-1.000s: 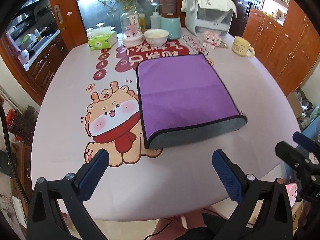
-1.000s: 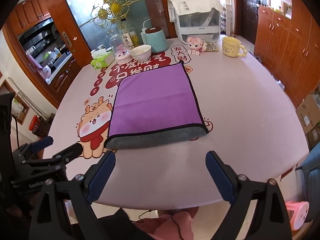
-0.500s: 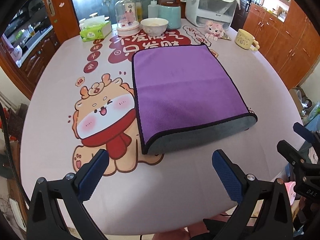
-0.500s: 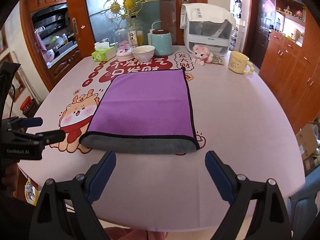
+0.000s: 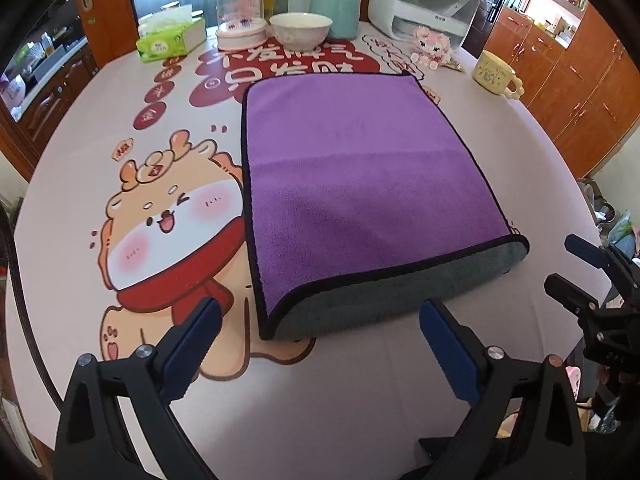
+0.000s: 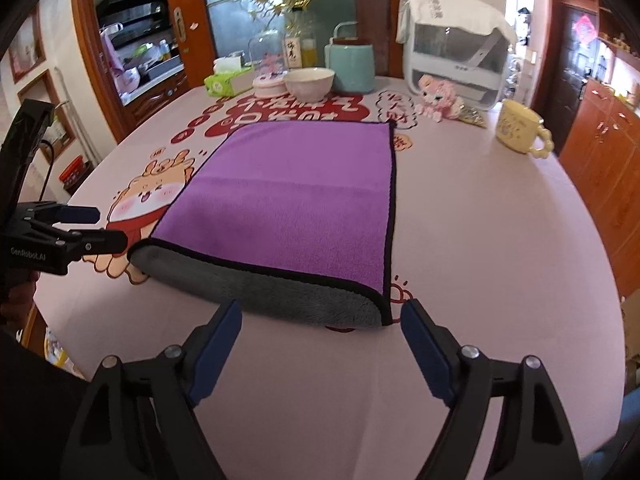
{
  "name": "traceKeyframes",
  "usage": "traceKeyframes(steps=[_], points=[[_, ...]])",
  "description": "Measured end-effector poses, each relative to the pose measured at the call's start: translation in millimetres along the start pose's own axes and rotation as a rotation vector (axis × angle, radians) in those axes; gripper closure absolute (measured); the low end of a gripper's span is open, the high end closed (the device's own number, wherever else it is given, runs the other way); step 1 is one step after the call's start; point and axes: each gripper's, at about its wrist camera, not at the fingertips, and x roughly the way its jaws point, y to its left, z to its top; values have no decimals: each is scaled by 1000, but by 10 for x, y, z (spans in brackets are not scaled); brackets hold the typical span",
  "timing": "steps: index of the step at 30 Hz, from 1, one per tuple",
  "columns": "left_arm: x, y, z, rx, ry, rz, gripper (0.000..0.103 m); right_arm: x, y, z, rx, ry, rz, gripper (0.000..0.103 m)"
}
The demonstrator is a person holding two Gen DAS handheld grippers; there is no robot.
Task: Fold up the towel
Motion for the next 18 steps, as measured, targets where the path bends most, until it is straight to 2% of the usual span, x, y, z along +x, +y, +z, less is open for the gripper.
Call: traceKeyframes(steps=[10,15,18], points=[[313,96,136,-17,55,-69,13,339,-194,73,-55,66,87,35],[463,188,177,-48,96,-97,21,472,-244,126,-83,97,119,36],[537,215,180,-48,120,-130,21,546,-279,142,-90,120,141,38]])
